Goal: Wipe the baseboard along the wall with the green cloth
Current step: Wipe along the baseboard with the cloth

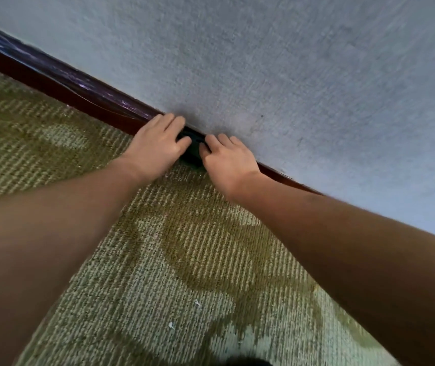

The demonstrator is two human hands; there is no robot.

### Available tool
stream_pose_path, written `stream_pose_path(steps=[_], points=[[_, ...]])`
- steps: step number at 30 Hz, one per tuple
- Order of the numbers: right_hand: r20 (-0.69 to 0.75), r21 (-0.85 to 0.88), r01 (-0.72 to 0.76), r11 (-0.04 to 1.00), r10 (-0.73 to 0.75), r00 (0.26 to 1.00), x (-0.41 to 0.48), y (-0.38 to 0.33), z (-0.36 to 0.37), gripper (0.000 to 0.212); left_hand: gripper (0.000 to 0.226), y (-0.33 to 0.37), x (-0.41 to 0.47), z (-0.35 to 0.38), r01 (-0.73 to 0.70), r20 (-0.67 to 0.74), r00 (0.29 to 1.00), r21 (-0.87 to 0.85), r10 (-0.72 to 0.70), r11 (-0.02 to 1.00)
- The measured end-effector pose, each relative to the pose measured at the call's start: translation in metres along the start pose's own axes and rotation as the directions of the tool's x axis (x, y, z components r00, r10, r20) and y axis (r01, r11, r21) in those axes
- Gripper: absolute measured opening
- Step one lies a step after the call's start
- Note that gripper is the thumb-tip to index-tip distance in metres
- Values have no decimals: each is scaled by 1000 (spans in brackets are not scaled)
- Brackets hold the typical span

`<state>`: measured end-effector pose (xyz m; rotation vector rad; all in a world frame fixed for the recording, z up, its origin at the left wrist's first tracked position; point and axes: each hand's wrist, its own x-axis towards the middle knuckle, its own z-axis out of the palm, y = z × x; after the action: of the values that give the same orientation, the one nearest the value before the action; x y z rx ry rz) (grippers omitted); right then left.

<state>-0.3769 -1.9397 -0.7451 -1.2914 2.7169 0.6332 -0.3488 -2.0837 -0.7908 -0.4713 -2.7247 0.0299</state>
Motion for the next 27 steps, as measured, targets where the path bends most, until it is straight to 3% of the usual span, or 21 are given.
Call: stream_pose_path(steps=[6,14,18,24,27], points=[[-63,3,75,997,-75,995,4,3,13,49,34,-9,-2,-7,-26,81,997,95,18,995],[-115,82,145,986,-135,984,30,-7,6,44,23,-16,4,-22,96,180,975,189,-131,977],[-210,79,179,981,-159,965,20,10,16,42,16,-4,5,-23,13,154,987,224,-49,974],[-286,169,151,974,-98,953,4,21,29,56,12,11,13,-26,-85,211,977,245,32,966],[-362,134,112,985,-56,931,0,17,32,32,12,16,14,-29,-84,208,978,264,28,961]])
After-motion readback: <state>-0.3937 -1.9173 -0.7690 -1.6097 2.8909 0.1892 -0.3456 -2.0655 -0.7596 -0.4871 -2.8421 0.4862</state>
